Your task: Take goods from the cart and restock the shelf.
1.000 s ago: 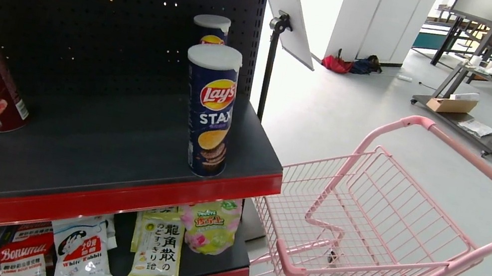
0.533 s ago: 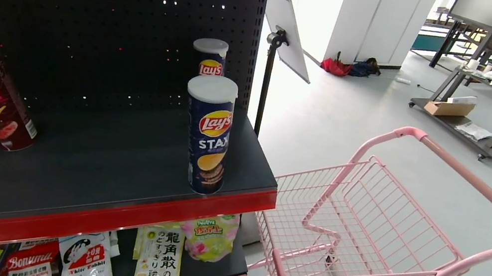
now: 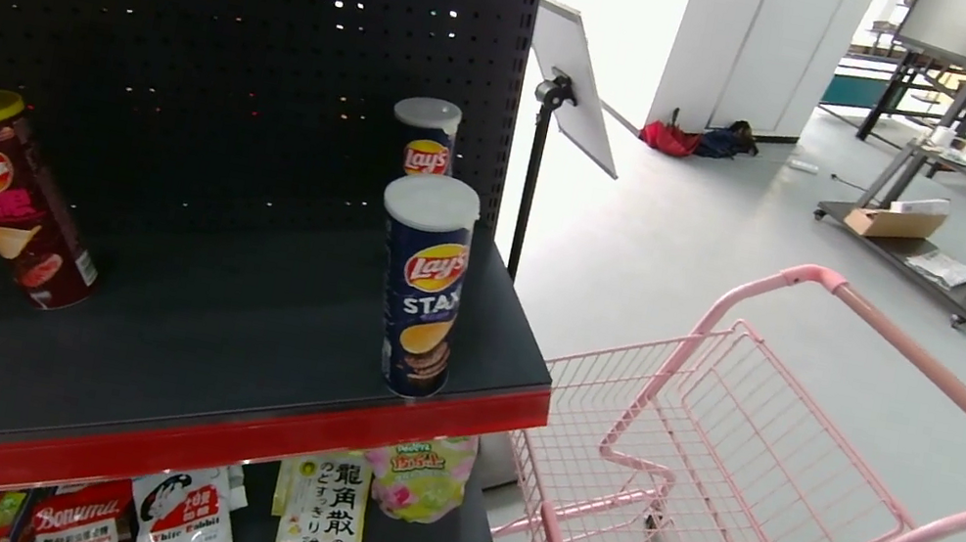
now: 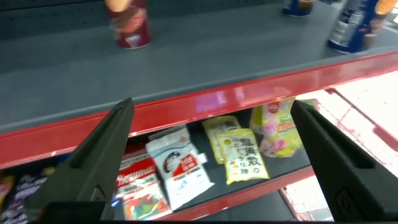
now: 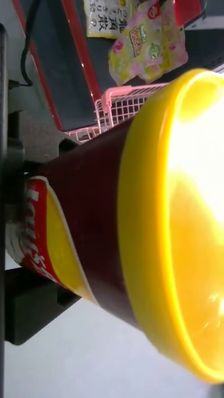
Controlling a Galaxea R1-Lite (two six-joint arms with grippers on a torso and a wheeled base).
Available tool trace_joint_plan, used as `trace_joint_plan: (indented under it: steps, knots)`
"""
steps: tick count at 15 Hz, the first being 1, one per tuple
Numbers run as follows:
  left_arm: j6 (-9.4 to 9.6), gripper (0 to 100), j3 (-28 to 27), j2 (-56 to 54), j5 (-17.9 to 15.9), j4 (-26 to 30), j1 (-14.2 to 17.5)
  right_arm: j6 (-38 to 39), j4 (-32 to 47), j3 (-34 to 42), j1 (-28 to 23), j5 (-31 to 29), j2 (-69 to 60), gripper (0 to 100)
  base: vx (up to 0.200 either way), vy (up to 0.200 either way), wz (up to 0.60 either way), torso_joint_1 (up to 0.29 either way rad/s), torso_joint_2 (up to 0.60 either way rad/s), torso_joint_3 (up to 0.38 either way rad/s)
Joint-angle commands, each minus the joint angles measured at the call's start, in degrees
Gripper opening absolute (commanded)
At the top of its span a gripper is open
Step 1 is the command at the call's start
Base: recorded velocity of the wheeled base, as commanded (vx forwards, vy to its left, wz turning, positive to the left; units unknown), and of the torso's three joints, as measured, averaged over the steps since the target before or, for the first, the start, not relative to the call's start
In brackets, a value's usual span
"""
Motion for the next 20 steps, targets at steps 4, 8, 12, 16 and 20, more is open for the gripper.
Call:
trace_joint_plan:
  steps: [4, 8, 12, 16, 20]
  knots:
    - [-0.01, 100, 0.0, 0.0, 0.0, 0.0, 0.0, 0.0, 0.0, 0.6, 0.0, 0.1, 0.0, 0, 0.0, 0.0, 0.6, 0.01, 0.0, 0.0]
    - [-0.01, 100, 0.0, 0.0, 0.0, 0.0, 0.0, 0.2, 0.0, 1.5, 0.0, 0.4, -1.2, 0, 0.0, 0.0, 0.3, 0.002, 0.0, 0.001]
    - [-0.01, 100, 0.0, 0.0, 0.0, 0.0, 0.0, 0.6, -4.5, 7.5, 0.5, 4.8, -10.6, 0, 0.0, 0.0, 0.0, 0.0, 0.0, 0.0]
    - [0.08, 100, 0.0, 0.0, -0.1, -0.1, 0.0, 0.3, -6.4, 12.3, 0.5, 6.5, -16.9, 0, 0.0, 0.2, 0.0, -0.004, 0.0, 0.001]
    - [0.08, 100, 0.0, 0.0, -0.1, -0.1, 0.0, 0.4, -6.5, 13.2, 0.5, 6.7, -17.8, 0, 0.0, 0.2, 0.0, 0.004, 0.0, 0.001]
